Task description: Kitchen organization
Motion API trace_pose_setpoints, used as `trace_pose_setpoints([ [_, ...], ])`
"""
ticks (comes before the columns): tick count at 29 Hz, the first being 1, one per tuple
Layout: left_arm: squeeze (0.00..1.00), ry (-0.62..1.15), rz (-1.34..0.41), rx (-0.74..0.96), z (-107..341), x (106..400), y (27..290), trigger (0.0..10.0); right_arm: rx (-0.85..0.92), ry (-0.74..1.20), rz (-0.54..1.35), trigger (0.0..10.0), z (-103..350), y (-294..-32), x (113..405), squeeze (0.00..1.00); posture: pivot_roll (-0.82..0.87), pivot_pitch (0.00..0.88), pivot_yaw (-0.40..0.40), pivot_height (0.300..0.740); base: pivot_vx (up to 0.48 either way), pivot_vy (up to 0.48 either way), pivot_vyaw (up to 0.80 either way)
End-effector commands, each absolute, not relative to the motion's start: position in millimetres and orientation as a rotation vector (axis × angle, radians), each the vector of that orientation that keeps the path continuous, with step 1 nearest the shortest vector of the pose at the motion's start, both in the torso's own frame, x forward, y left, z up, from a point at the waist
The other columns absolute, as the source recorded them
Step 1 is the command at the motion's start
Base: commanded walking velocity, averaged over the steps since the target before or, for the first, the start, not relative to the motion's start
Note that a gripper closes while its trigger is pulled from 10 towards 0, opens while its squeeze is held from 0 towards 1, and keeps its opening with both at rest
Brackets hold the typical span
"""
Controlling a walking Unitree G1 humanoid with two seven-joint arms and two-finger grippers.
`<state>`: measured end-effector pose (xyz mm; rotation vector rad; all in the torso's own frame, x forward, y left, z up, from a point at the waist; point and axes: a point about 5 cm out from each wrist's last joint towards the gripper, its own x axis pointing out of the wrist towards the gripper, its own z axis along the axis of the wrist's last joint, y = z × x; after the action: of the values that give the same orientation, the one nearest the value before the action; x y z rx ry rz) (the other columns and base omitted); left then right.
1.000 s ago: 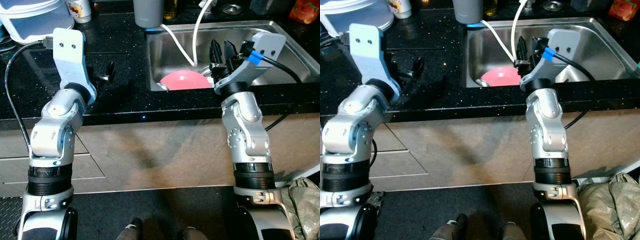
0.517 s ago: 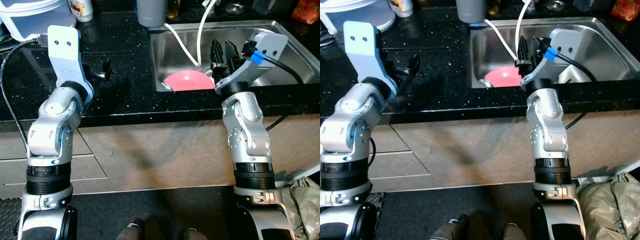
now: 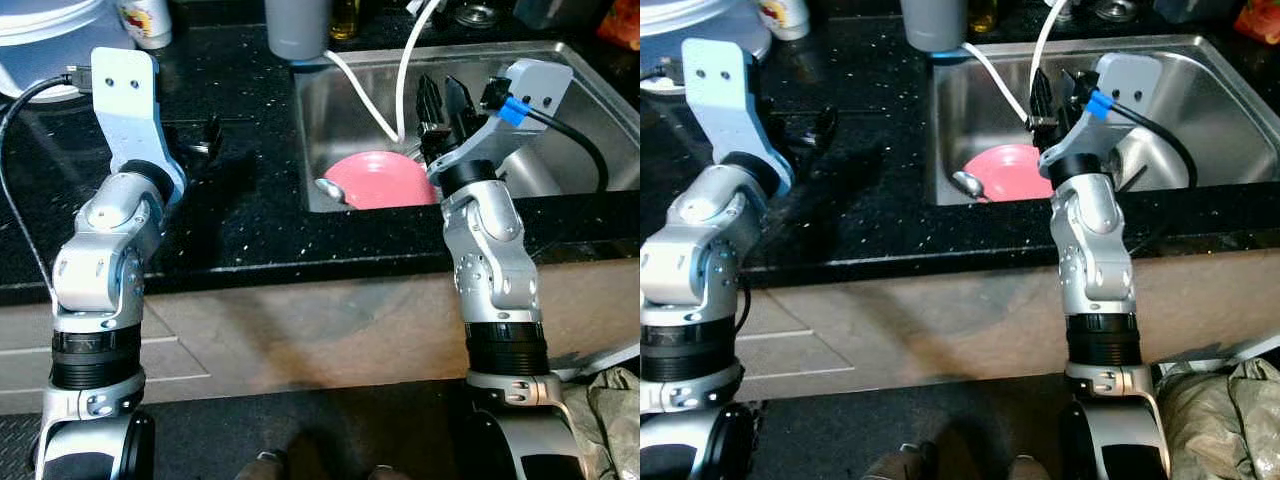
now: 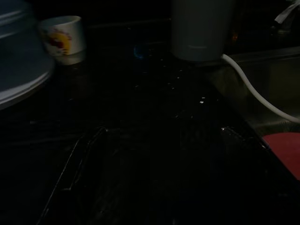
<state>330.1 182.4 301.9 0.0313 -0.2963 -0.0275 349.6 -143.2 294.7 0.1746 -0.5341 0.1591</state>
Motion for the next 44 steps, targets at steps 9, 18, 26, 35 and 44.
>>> trace_pose_setpoints([
  [9,0.0,-0.317,-0.028,0.029,306.9,327.5,184.6,10.0,0.182,-0.525,0.169,10.0,292.9,-140.9,351.1,0.0,0.06,0.16,0.001,0.74,0.379,0.0,0.0],
  [18,0.0,-0.321,-0.029,0.031,307.4,327.6,184.6,10.0,0.183,-0.53,0.168,10.0,293.3,-141.2,351.0,0.0,0.06,0.158,0.002,0.74,0.379,0.0,0.0],
  [26,0.0,-0.323,-0.035,0.032,308.3,327.5,183.2,10.0,0.184,-0.533,0.166,10.0,293.6,-141.6,351.3,0.0,0.06,0.153,0.004,0.74,0.379,0.0,0.0],
  [35,0.0,-0.328,-0.043,0.027,308.9,327.6,181.6,10.0,0.185,-0.536,0.166,10.0,293.9,-142.1,350.8,0.0,0.06,0.146,0.005,0.74,0.379,0.0,0.0],
  [44,0.0,-0.33,-0.046,0.022,308.0,327.6,180.3,10.0,0.182,-0.534,0.167,10.0,293.7,-142.2,350.9,0.0,0.06,0.143,0.007,0.74,0.252,0.0,0.0],
])
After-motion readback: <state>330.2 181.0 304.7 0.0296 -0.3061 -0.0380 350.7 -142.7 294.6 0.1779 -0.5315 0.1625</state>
